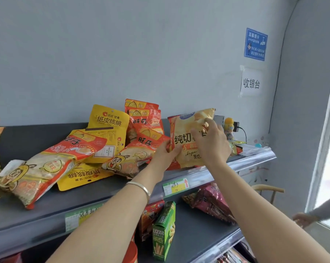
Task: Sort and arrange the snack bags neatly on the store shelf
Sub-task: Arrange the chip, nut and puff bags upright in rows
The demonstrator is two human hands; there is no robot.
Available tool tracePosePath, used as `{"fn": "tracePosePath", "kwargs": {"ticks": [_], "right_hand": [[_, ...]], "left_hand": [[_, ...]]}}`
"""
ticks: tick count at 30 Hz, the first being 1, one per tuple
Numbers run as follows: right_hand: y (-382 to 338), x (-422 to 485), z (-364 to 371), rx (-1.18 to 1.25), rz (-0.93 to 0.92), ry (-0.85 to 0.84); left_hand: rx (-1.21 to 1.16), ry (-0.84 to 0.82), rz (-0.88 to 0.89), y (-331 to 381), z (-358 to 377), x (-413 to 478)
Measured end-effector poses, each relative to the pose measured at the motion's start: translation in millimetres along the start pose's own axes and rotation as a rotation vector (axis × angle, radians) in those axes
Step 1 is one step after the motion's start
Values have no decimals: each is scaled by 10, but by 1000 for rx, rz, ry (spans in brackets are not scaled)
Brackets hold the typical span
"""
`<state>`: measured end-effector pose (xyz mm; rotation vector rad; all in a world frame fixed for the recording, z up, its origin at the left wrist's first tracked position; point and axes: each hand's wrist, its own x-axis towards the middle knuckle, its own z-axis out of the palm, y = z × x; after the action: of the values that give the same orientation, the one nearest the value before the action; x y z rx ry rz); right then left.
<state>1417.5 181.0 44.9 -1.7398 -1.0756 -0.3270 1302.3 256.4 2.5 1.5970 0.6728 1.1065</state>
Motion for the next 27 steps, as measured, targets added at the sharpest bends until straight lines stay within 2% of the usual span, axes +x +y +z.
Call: {"fn": "tracePosePath", "kwargs": {"ticks": [4,8,12,15,18,22,27], "right_hand": [[-160,-79,11,142,-22,-21],[-493,-275,224,369,-10,-113],[-947,-517,520,692,113,-369],[-1350,-756,682,948,196,-608],[-1735,-1004,895,1031,164,-689],[-2311,-1395,1180,1082,133,-724],[-2971,-2030,1553,1140,63,-785]], "left_hand": [[-72,-2,17,104,-221,-41],[-93,79,20,180,-699,-219],[-146,186,-23,315,-1345,-474],[-107,181,-8,448,-1831,-760],[-13,229,30,582,-2286,-1051],[171,409,107,701,-2911,-1481],[385,753,190,801,-3589,-2061]]}}
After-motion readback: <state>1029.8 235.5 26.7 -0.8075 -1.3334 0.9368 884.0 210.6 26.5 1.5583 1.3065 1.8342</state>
